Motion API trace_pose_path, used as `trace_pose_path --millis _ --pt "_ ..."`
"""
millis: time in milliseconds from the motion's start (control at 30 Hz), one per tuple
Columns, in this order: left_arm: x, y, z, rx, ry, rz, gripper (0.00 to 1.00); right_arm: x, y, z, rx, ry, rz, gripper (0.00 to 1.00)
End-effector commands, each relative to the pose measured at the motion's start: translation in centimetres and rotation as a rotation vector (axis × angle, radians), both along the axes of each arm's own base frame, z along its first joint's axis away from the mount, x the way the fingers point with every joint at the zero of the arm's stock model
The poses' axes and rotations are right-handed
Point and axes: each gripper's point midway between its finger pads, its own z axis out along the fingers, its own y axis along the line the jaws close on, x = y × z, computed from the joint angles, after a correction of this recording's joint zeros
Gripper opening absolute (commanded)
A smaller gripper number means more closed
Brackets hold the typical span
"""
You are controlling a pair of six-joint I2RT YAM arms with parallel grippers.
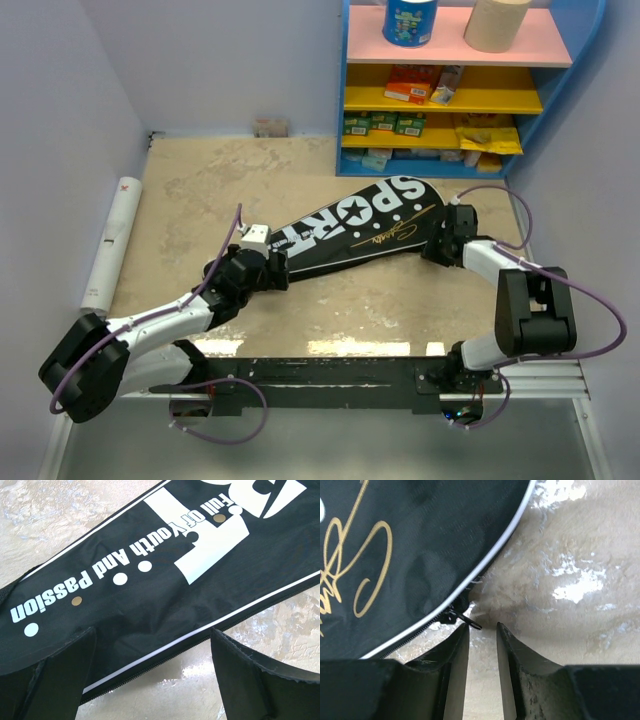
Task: Pack up the badminton gear
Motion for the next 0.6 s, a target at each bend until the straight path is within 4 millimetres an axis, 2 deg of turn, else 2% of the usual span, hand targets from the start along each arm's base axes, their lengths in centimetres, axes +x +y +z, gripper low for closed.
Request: trace_pose_path --millis 0,167,367,567 --pt "0.5 -0.4 1.1 -0.034 -0.046 -0.008 1.00 1.0 0.4 0.1 0.015 -0.018 0.042 0.31" --pt "0.5 -0.5 1.1 -0.039 -0.046 -0.013 1.00 1.4 0.3 0.6 0.008 -0.029 0.051 0.30" --pt "0.5 -0.5 1.2 -0.040 -0.048 -0.014 1.00 1.5 1.1 -0.1 0.042 -0.010 0.093 0.30" --pt "0.4 -0.5 1.2 -0.040 -0.047 -0.015 1.00 1.3 2.1 -0.8 0.083 0.002 0.146 0.24"
